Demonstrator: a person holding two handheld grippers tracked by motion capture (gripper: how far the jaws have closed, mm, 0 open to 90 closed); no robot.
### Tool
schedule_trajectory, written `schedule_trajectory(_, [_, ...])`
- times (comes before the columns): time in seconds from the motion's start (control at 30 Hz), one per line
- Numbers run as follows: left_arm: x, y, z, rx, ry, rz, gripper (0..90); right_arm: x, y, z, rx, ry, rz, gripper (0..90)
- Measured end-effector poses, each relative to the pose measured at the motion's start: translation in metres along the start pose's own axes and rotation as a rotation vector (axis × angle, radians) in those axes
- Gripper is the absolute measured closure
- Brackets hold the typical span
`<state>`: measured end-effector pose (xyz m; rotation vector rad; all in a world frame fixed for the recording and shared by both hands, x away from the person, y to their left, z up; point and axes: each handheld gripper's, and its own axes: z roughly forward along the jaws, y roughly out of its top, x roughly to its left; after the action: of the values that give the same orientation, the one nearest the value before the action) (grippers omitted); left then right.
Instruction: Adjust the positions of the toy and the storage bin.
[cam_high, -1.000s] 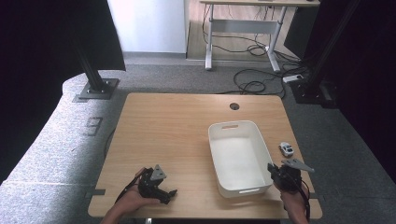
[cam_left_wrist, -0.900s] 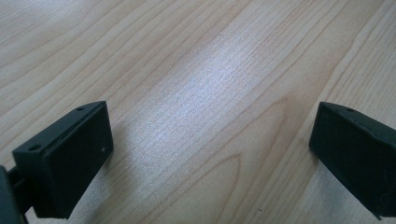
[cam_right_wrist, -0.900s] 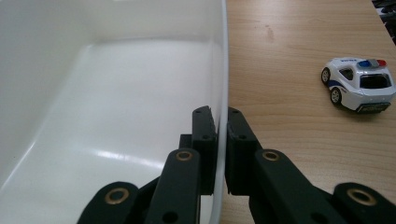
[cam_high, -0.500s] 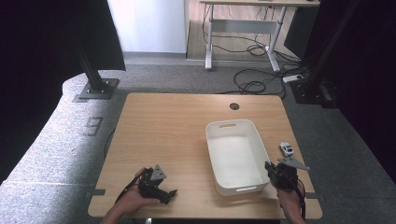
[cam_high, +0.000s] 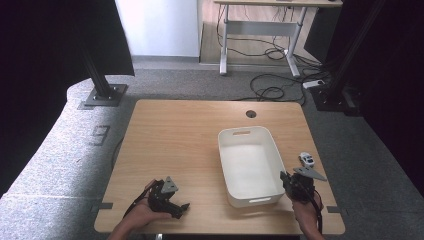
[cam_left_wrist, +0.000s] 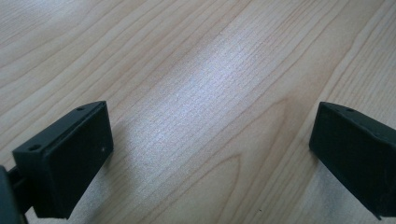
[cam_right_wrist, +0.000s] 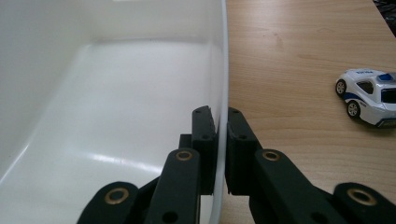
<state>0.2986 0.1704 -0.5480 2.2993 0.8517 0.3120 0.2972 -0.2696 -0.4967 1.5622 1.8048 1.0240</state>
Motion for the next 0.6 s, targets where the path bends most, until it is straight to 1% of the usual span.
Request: schedule_trajectory(0.6, [-0.0001, 0.0000, -0.0001, 0.001, 0.001, -0.001, 0.0, 0.0096, 0.0042, 0.0081, -0.005, -0.003, 0.007, 84.1])
